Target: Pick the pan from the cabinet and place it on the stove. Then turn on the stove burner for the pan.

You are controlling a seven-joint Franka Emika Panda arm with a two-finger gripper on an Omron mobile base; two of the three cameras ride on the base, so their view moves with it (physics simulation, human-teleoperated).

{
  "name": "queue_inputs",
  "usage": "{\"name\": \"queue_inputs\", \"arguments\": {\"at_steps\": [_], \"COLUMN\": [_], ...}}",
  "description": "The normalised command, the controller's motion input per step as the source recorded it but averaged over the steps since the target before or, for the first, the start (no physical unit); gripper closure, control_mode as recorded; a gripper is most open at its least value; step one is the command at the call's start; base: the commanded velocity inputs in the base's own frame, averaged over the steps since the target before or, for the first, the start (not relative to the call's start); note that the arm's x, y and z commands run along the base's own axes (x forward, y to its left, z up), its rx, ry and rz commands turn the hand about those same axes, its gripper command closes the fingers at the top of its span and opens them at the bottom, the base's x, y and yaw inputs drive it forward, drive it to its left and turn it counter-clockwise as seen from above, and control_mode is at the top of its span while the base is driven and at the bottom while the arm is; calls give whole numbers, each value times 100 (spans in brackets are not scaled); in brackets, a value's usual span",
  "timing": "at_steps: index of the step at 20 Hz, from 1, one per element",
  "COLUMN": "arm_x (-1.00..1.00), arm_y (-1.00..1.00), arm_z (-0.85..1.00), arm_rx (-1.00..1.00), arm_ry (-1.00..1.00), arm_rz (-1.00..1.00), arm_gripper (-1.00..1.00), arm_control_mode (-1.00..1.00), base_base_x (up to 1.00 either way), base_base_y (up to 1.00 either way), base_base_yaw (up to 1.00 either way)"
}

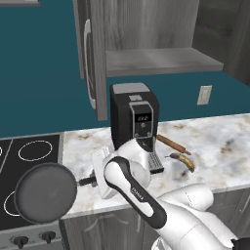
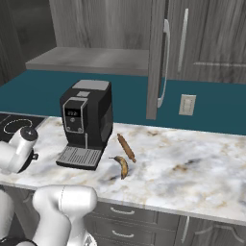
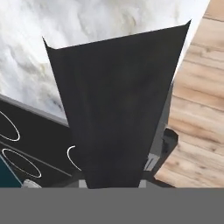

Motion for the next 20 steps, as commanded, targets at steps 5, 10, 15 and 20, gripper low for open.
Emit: {"name": "queue_inputs", "arguments": {"at_steps": [5,10,15,20], "arm_x": [32,21,8,3], "arm_y": [34,24,26,32], "arm_z": [-14,-23,-29,-28], "arm_rx": [0,0,0,0], "arm_ry": [16,4,0,0], "arm_rz": [0,-3,-5,-6], "arm_gripper": [100,100,100,100], "arm_control_mode": [-100,-100,-100,-100], "base_base_x": [0,0,0,0], "base_base_y": [0,0,0,0], "base_base_yaw": [0,0,0,0]}}
